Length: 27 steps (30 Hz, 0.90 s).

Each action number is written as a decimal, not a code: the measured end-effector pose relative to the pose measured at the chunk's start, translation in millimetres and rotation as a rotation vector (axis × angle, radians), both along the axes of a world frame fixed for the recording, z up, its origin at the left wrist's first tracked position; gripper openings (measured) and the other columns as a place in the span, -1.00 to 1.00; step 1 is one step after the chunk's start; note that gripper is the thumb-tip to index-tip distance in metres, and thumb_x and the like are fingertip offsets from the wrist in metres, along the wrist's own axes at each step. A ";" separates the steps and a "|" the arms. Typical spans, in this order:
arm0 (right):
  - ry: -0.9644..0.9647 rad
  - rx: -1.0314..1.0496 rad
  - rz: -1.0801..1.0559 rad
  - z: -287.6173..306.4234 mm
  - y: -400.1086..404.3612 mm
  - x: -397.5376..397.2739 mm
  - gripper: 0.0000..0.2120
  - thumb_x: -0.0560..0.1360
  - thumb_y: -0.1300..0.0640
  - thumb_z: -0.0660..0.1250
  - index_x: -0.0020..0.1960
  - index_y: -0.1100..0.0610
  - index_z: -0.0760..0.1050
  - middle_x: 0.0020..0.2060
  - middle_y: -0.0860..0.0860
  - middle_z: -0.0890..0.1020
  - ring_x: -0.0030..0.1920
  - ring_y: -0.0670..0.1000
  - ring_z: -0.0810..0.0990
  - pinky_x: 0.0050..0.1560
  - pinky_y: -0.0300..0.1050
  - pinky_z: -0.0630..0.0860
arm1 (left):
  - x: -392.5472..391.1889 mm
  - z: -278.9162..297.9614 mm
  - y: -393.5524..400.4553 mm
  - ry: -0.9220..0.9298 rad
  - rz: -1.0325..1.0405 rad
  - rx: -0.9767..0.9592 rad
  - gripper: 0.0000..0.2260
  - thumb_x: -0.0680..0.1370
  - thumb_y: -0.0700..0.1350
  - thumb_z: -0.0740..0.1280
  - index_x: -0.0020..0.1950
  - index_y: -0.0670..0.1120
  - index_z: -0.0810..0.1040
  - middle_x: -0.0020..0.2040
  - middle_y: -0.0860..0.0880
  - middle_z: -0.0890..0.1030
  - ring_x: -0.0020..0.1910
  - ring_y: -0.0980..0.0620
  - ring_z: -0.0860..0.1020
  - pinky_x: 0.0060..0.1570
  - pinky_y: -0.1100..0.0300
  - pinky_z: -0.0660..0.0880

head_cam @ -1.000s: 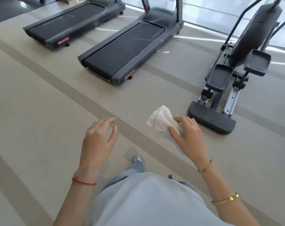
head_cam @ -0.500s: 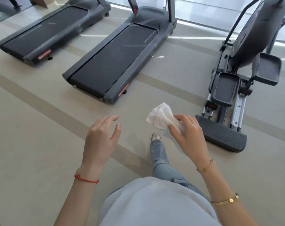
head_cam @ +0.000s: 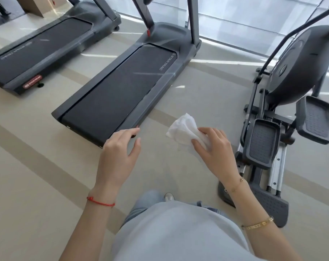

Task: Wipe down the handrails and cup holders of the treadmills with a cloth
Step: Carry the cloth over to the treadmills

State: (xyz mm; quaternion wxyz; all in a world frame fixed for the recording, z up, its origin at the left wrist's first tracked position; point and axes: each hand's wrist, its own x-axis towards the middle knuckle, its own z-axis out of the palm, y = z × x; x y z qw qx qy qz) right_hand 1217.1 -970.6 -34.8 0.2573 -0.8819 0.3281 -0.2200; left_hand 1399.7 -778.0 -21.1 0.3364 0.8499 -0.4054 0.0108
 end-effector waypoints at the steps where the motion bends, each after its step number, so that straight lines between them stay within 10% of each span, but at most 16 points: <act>1: -0.007 0.000 -0.001 1.4 -16.1 11.5 -0.70 0.53 0.05 0.38 0.20 0.16 0.52 0.04 -0.01 0.60 0.07 -0.01 0.49 0.07 -0.28 0.35 | 10.9 0.1 -16.2 0.006 0.003 -0.002 -0.77 0.60 -0.13 0.32 0.24 -0.10 0.59 0.14 0.01 0.64 0.15 0.03 0.57 0.18 -0.01 0.52; 27: -0.055 0.020 -0.119 -1.3 -463.8 338.3 -0.73 0.51 0.09 0.41 0.16 0.18 0.54 -0.01 0.00 0.61 0.04 0.04 0.52 -0.04 -0.35 0.28 | 348.0 17.1 -500.4 0.010 -0.105 0.014 -0.76 0.61 -0.12 0.29 0.27 -0.07 0.58 0.17 0.04 0.63 0.19 0.07 0.55 0.25 0.04 0.48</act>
